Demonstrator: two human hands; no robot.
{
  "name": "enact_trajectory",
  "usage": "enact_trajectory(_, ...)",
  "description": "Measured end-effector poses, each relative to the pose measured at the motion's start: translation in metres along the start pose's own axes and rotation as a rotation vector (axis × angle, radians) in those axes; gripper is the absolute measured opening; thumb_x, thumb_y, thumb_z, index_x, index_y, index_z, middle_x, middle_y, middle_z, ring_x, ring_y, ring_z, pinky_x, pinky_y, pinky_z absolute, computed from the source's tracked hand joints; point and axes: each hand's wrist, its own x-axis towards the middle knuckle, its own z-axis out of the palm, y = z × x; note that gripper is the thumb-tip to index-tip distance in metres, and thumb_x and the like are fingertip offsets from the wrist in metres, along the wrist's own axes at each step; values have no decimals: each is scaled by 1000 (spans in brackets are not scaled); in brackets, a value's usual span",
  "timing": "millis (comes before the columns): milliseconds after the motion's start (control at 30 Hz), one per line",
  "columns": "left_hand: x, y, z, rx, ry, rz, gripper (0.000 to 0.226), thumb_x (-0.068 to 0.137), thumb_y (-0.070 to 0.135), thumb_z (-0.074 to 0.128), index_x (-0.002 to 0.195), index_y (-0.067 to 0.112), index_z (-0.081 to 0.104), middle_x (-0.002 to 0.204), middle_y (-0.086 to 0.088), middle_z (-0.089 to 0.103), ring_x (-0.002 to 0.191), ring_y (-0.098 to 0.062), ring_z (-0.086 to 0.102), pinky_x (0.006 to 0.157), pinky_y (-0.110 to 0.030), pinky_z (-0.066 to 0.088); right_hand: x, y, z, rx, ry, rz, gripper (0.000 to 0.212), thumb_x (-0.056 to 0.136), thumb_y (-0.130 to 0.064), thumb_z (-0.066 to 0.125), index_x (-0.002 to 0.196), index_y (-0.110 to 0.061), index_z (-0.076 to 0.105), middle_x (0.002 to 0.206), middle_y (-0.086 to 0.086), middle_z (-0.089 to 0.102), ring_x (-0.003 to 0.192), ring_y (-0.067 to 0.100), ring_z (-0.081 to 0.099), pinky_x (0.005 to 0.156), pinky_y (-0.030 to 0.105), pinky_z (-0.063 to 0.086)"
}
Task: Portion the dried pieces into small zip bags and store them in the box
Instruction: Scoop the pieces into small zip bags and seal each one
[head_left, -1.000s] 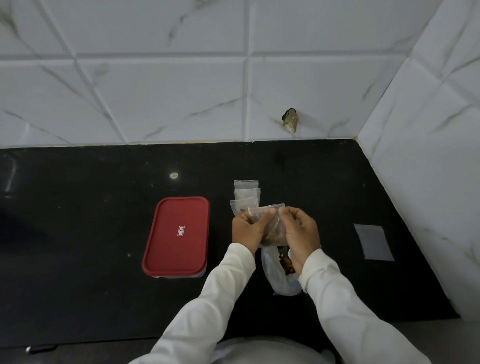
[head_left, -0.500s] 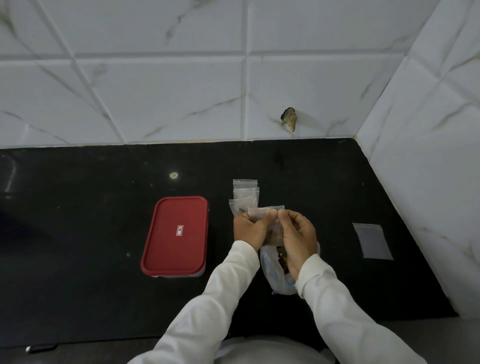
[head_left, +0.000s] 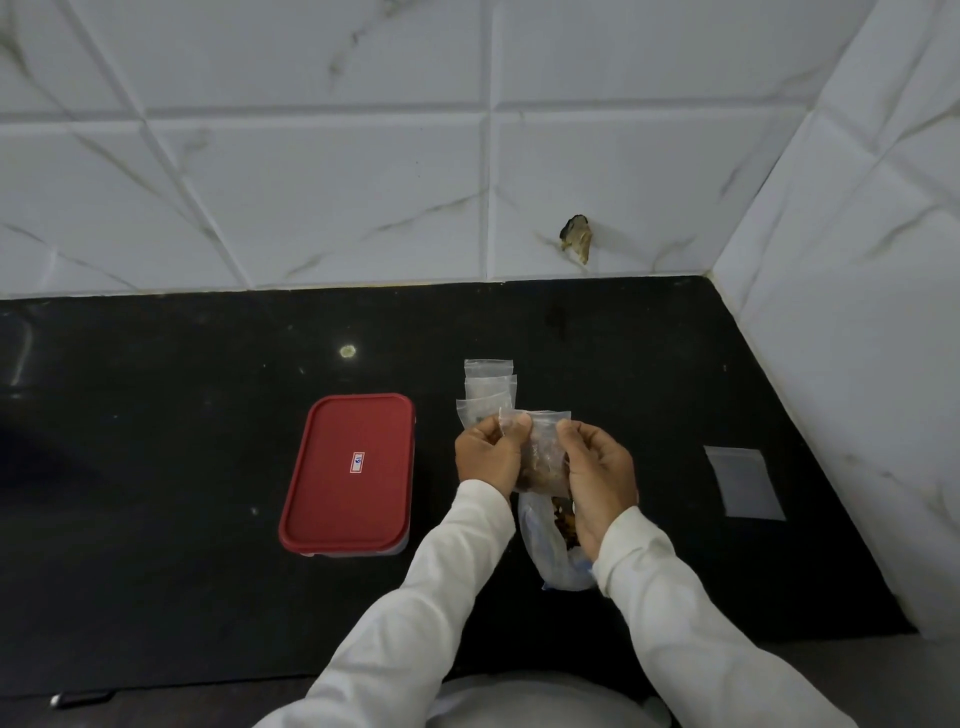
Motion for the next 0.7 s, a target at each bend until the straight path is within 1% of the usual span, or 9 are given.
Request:
enact_trajectory(133, -2, -2, 1, -26, -4, 22, 10, 90, 24, 71, 92, 14, 74, 95, -1, 75, 94, -17, 70, 90, -46, 58, -1, -3, 0, 32, -4, 14, 29, 80, -56, 67, 101, -36, 68, 111, -3, 66, 101, 17, 65, 85, 42, 58)
enact_trajectory(233, -1, -3, -2, -120, -4, -12, 11, 91, 24, 69, 90, 17, 77, 105, -4, 74, 105, -23, 68, 96, -50, 54, 0, -5, -2, 106, 15, 28, 17, 88, -39, 65, 101, -28, 69, 107, -1, 68, 100, 18, 66, 89, 44, 56)
enact_trajectory(300, 1, -3, -4, -121, 0, -11, 11, 91, 24, 69, 91, 17, 78, 108, -6, 74, 108, -26, 67, 98, -53, 53, 1, -6, -3, 108, 31, 22, 16, 89, -36, 65, 101, -26, 69, 106, 0, 68, 100, 17, 66, 91, 44, 55)
enact_trajectory(367, 3, -4, -5, -94, 20, 18, 11, 91, 23, 70, 84, 21, 79, 103, -4, 74, 109, -28, 67, 99, -53, 52, -1, -6, -3, 106, 27, 30, 15, 89, -36, 65, 101, -27, 69, 106, 0, 68, 100, 17, 66, 90, 45, 55)
enact_trajectory(400, 3, -4, -5, -75, 39, 42, 15, 90, 22, 70, 78, 23, 79, 99, -2, 75, 108, -27, 67, 100, -53, 52, -2, -6, -3, 108, 19, 37, 15, 90, -35, 65, 101, -26, 68, 106, 0, 68, 100, 17, 65, 89, 44, 56)
enact_trajectory(500, 2, -6, -1, -13, 137, 110, 27, 92, 22, 69, 66, 27, 75, 84, 5, 74, 95, -19, 69, 96, -48, 54, -3, -6, -2, 100, -4, 41, 17, 90, -35, 64, 104, -24, 67, 103, -3, 66, 99, 16, 65, 88, 41, 56)
enact_trajectory(533, 0, -7, 0, 2, 166, 126, 26, 93, 23, 67, 67, 26, 73, 82, 6, 73, 91, -16, 68, 94, -46, 55, -4, -6, -1, 84, -4, 34, 19, 91, -36, 63, 106, -24, 67, 102, -6, 64, 99, 15, 64, 88, 39, 56)
enact_trajectory(600, -3, -6, 2, 14, 167, 138, 21, 95, 25, 65, 76, 24, 72, 85, 5, 72, 91, -14, 67, 92, -43, 56, -4, -5, 1, 59, 0, 23, 20, 91, -38, 62, 107, -26, 65, 102, -9, 62, 100, 13, 61, 90, 39, 55)
enact_trajectory(700, -5, -7, -1, 2, 53, 100, 8, 92, 25, 69, 90, 18, 73, 96, 0, 74, 97, -18, 69, 90, -42, 57, -2, -3, 0, 65, -2, 29, 14, 91, -39, 62, 102, -31, 65, 105, -6, 63, 100, 15, 62, 90, 42, 55)
